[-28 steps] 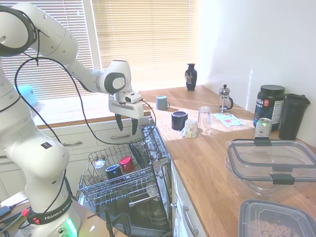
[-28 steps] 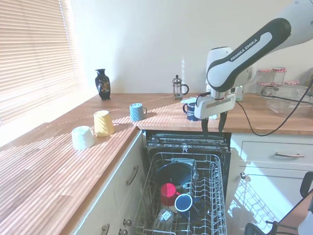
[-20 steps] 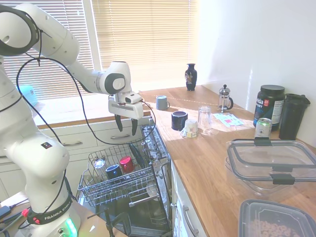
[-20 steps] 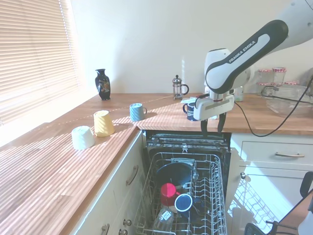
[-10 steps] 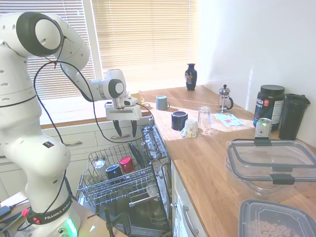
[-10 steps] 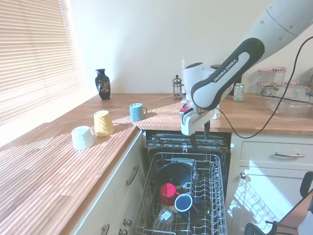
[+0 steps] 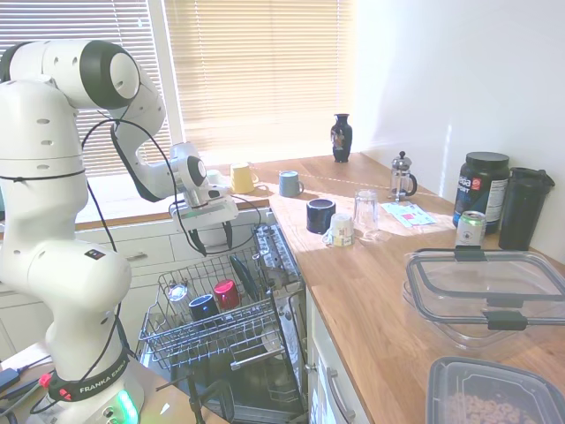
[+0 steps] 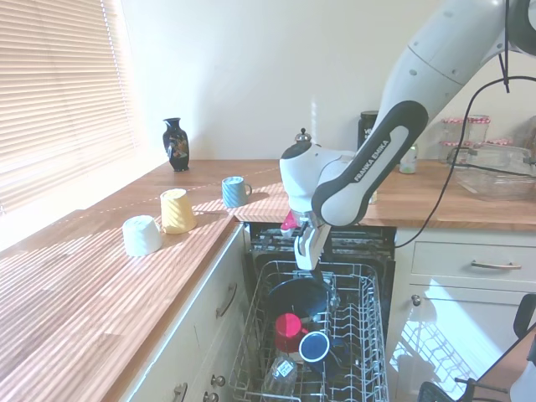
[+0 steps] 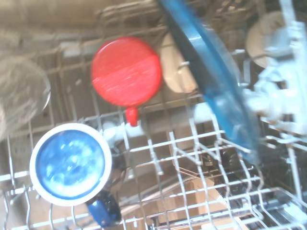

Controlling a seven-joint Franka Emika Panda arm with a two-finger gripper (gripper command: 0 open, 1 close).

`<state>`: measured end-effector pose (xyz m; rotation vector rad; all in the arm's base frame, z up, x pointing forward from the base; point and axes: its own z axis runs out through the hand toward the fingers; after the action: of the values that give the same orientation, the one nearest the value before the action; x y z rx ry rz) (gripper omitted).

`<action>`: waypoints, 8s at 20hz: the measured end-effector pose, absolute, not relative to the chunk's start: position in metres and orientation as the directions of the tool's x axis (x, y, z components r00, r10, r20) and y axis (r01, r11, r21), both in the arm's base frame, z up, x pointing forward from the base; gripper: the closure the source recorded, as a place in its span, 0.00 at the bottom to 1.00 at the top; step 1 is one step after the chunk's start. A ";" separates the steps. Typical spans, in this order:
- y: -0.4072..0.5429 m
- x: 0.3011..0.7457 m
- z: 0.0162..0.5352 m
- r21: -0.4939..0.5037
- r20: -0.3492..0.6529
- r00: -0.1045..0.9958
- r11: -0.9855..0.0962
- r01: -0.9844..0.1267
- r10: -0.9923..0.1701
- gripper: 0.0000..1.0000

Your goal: Move the blue mug from the dishwasher to the table

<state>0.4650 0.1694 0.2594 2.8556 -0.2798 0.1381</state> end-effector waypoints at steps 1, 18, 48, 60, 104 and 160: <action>0.173 0.463 0.254 0.263 0.119 0.982 -0.949 -0.176 -0.150 0.00; 0.195 0.440 0.125 0.347 -0.012 0.999 -0.937 0.037 0.035 0.00; 0.187 0.438 0.029 0.368 -0.107 0.991 -0.923 0.114 0.080 0.00; 0.186 0.441 0.024 0.359 -0.101 0.991 -0.926 0.119 0.089 1.00; 0.211 0.471 0.138 0.308 -0.011 1.000 -0.951 0.020 0.018 1.00; 0.020 0.614 0.394 -0.118 0.150 0.709 -0.724 -0.679 -0.689 1.00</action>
<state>0.6142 0.0197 0.3944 2.9536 -1.1841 0.2948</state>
